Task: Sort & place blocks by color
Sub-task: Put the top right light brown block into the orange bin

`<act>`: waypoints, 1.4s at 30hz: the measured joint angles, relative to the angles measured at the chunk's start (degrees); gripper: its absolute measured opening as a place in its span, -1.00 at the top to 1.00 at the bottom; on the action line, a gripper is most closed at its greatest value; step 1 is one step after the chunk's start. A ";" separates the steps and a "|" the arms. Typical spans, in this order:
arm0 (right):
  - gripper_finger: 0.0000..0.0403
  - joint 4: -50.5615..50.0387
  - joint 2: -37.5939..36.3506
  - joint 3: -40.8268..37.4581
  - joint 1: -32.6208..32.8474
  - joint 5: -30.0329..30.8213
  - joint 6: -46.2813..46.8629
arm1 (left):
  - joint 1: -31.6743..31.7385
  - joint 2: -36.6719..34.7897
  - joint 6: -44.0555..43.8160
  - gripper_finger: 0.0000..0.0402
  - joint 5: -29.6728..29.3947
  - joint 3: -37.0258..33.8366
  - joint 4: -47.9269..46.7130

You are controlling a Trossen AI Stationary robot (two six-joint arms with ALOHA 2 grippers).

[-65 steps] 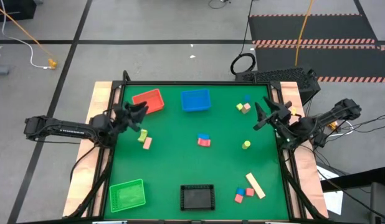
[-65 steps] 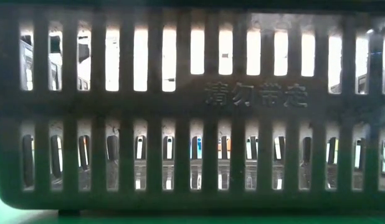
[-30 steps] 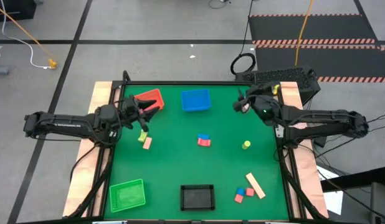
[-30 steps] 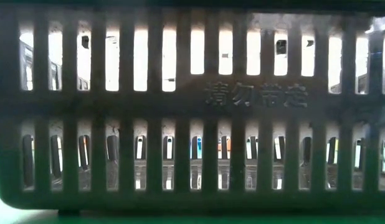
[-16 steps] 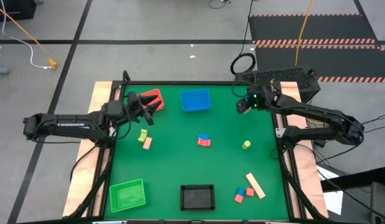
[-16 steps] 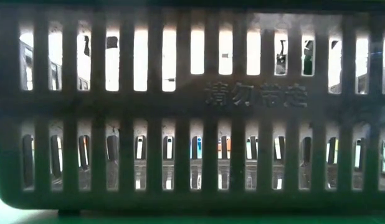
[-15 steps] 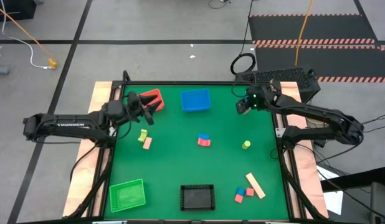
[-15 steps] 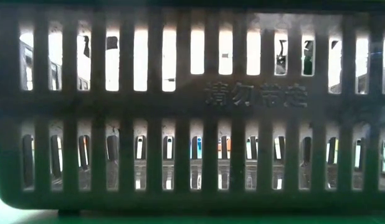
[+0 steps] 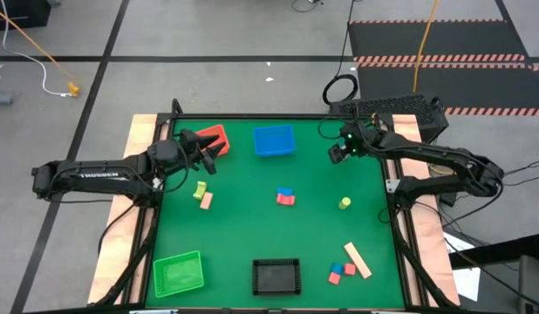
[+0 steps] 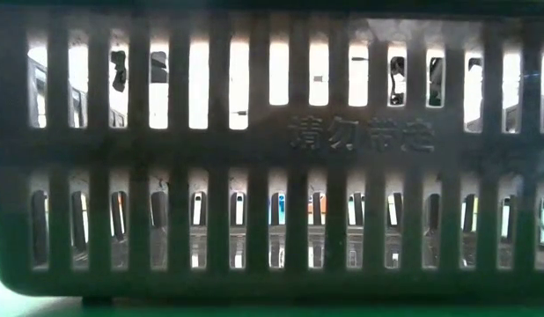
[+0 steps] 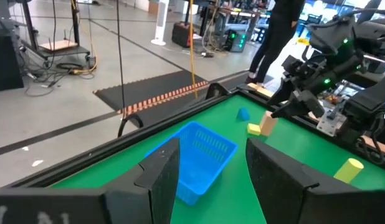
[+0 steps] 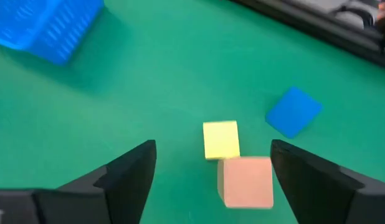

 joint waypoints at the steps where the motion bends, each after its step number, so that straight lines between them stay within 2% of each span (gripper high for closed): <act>1: -0.55 -0.20 0.43 0.00 0.00 0.02 0.44 | 0.00 0.00 0.00 0.08 0.00 0.00 0.02; 6: -0.55 -1.36 2.81 -0.02 0.02 4.40 1.18 | -0.01 0.00 0.00 0.08 0.00 0.00 0.02; 18: -0.37 -0.40 9.77 -0.03 0.00 4.40 1.20 | 0.00 0.00 0.24 0.08 0.00 0.00 -0.39; 23: -0.08 -0.16 10.87 -0.04 0.00 4.38 1.01 | 0.00 0.00 0.28 0.08 0.00 0.00 -0.39; 28: 0.43 0.14 10.73 -0.04 0.00 4.50 0.68 | 0.00 -0.01 0.04 0.08 -0.01 -0.02 -0.91; 32: 0.44 0.61 10.74 -0.04 0.00 4.56 -0.30 | -0.27 1.41 0.11 0.08 0.07 -0.02 -1.29; 35: 0.44 2.56 10.34 -0.08 0.00 4.47 -0.33 | -0.69 3.79 3.80 0.08 2.58 -0.04 -0.76; 38: 0.44 7.27 8.45 -0.09 0.00 3.53 -0.50 | -1.44 7.39 8.03 0.08 5.49 -0.08 0.41; 42: 0.44 16.82 4.86 -0.09 0.38 -1.78 -0.37 | -2.56 13.21 13.15 0.08 6.37 -0.09 7.65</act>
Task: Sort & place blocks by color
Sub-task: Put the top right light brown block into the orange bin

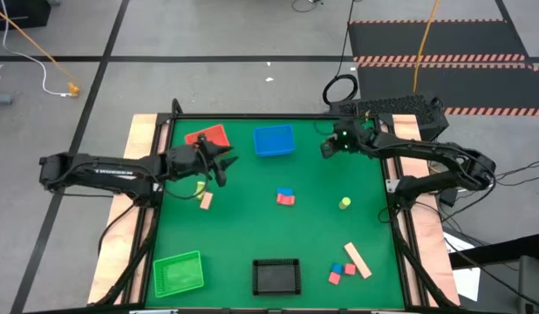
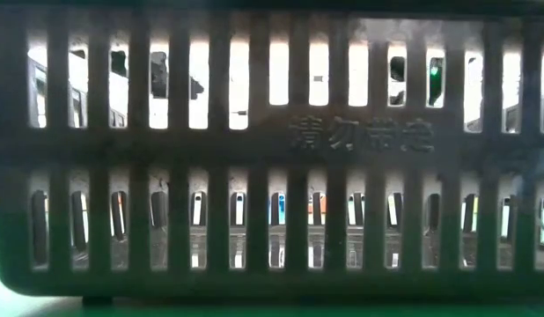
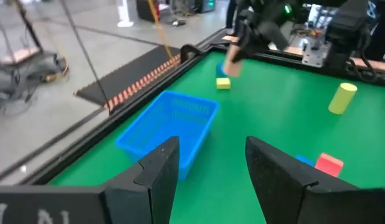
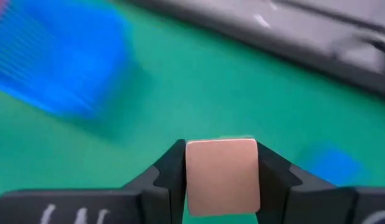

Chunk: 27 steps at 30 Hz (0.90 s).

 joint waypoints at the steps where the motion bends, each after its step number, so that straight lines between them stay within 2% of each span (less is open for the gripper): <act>1: 0.44 3.44 -0.61 0.00 0.36 -2.48 0.06 | -0.32 1.60 1.58 0.08 0.08 0.00 2.71; 3: 0.44 11.32 -1.02 0.00 1.83 -7.12 0.19 | -0.96 4.85 4.76 0.08 0.14 0.00 8.51; 6: 0.44 23.71 0.19 0.01 5.77 -10.68 1.70 | -2.07 9.91 11.31 0.08 0.12 0.00 17.35; 14: 0.44 52.28 10.37 0.04 18.15 -10.68 4.93 | -5.46 23.64 41.90 0.08 -0.15 0.00 40.74; 18: 0.44 61.66 15.47 0.04 20.72 -10.54 7.77 | -6.45 28.75 50.65 0.08 -0.36 0.03 52.95; 20: 0.44 65.34 17.51 0.04 21.24 -10.52 9.54 | -6.78 30.57 51.94 0.08 -0.37 0.89 55.03; 23: 0.44 69.26 20.15 0.47 21.68 -10.44 11.83 | -7.31 32.37 52.65 0.08 -0.34 3.09 52.96; 27: 0.44 68.93 23.29 3.16 22.75 -10.17 12.39 | -8.00 35.27 54.59 0.08 -2.09 6.81 50.27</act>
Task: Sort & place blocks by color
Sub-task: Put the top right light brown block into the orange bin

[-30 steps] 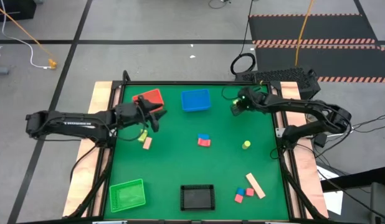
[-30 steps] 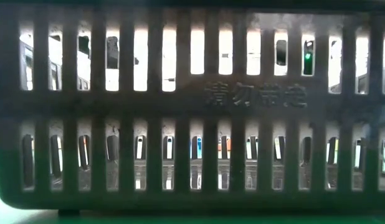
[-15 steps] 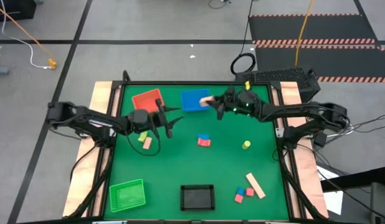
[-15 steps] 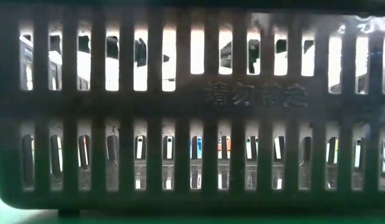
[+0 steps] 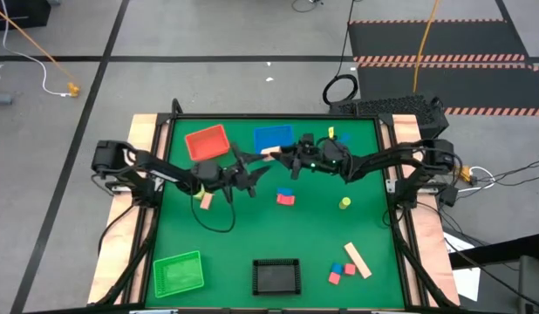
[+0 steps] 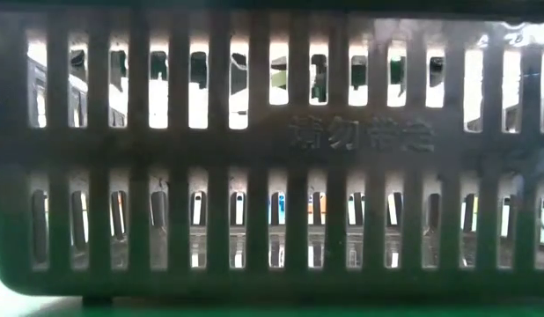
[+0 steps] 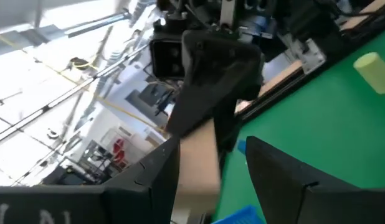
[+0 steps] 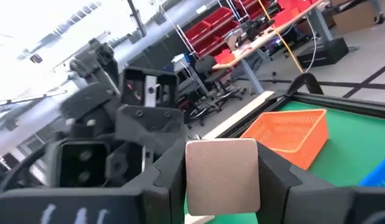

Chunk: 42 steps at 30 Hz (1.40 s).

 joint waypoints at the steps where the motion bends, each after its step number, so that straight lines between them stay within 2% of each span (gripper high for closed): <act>1: 0.44 0.30 0.68 0.37 0.30 0.47 -0.05 | -0.20 0.59 0.34 0.08 -1.67 0.74 -0.01; 7: 0.44 -0.55 1.13 1.52 0.55 1.27 -0.58 | -0.78 1.97 0.23 0.08 -12.36 3.16 -0.60; 11: 0.44 -2.91 0.03 1.60 0.73 -0.44 -1.73 | -0.66 2.04 0.15 0.08 -16.28 2.85 -0.79; 19: 0.44 -4.04 0.01 1.54 1.02 -1.96 -2.08 | -0.88 2.04 0.23 0.08 -16.20 2.83 -3.69; 23: 0.44 -4.23 0.01 1.54 1.10 -2.89 -2.07 | -1.14 2.01 -2.57 0.10 -14.45 2.83 -4.74; 28: 0.44 -4.34 0.01 1.54 1.16 -3.16 -3.24 | -2.26 2.00 -3.38 0.35 -14.10 2.81 -4.83; 30: 0.34 -4.94 0.01 1.54 0.76 -4.07 -3.19 | -2.64 2.00 -4.00 0.35 -14.15 2.81 -4.94; 35: -0.19 -8.02 -0.02 1.54 -0.77 -5.26 -3.23 | -2.84 2.01 -8.38 0.35 -13.73 2.78 -5.01; 38: -0.38 -9.98 -0.07 1.54 -1.83 -5.62 -3.41 | -2.84 2.01 -9.73 0.35 -14.02 2.78 -5.36; 40: -0.45 -12.39 -0.76 1.54 -2.83 -5.89 -4.50 | -2.90 2.01 -9.60 0.35 -17.64 2.78 -5.44; 42: -0.48 -16.71 -2.16 1.51 -4.35 -6.21 -6.33 | -2.73 1.92 -8.39 0.35 -24.50 2.80 -4.71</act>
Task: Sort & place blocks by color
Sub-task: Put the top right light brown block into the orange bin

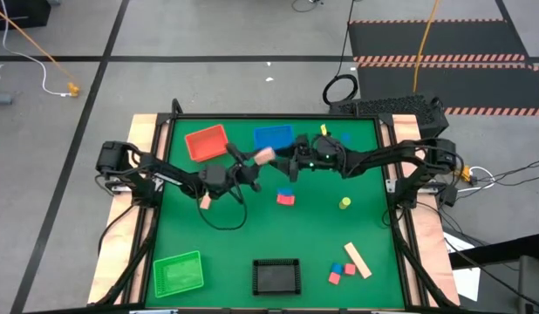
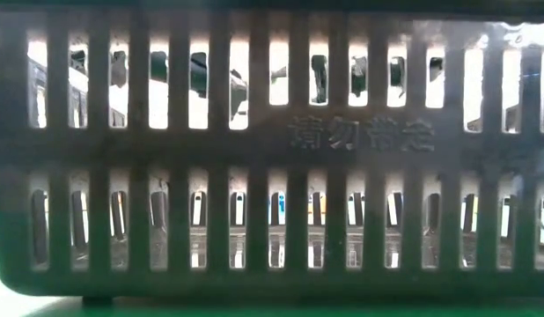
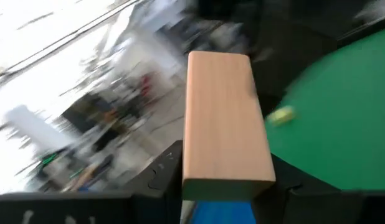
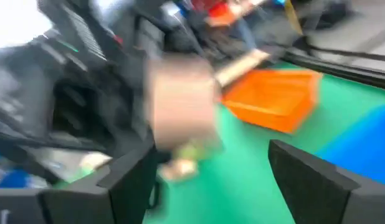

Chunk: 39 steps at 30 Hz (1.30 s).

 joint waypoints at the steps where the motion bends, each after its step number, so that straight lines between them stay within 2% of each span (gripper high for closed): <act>1: -0.48 -3.21 -0.87 -0.19 -0.90 0.02 -0.61 | 0.19 -0.22 0.97 0.35 -3.46 0.07 0.10; 3: -0.48 -9.58 -3.23 -0.20 -2.70 0.62 -1.75 | 0.86 -1.22 2.90 0.35 -10.26 0.07 -1.50; 5: -0.46 -15.71 -6.37 -0.12 -4.82 0.60 -3.14 | 1.99 -2.76 3.30 0.35 -14.33 0.06 -5.40; 8: -0.42 -25.83 -10.07 -0.09 -7.65 3.83 -5.30 | 4.37 -6.93 -1.07 0.35 -15.83 0.05 -16.02; 11: -0.40 -34.02 -13.09 -0.11 -10.06 12.27 -6.56 | 7.76 -11.96 -10.26 0.35 -14.70 0.07 -29.93; 14: -0.38 -40.60 -14.66 -0.09 -12.15 22.22 -4.32 | 12.16 -17.41 -22.00 0.35 -10.06 0.03 -45.57; 17: -0.37 -45.43 -14.40 -0.09 -14.13 29.25 0.08 | 17.46 -22.55 -35.11 0.35 -1.19 0.05 -61.39; 21: -0.37 -46.42 -11.83 -1.31 -16.38 33.56 3.81 | 23.63 -27.07 -47.35 0.35 9.32 0.00 -76.62; 24: -0.37 -44.94 -9.68 -2.40 -18.25 34.54 5.22 | 26.87 -28.16 -50.78 0.35 13.87 0.00 -84.75; 28: -0.37 -44.90 -7.04 -2.78 -20.91 34.52 6.77 | 30.39 -28.10 -53.23 0.35 15.94 -0.15 -90.46; 32: -0.37 -42.94 -5.33 -2.78 -22.08 34.40 6.60 | 33.35 -28.01 -55.82 0.33 15.91 -1.05 -90.31; 39: -0.37 -42.79 -4.65 -2.78 -22.96 34.32 6.46 | 35.41 -28.01 -61.91 -0.11 15.81 -1.79 -90.37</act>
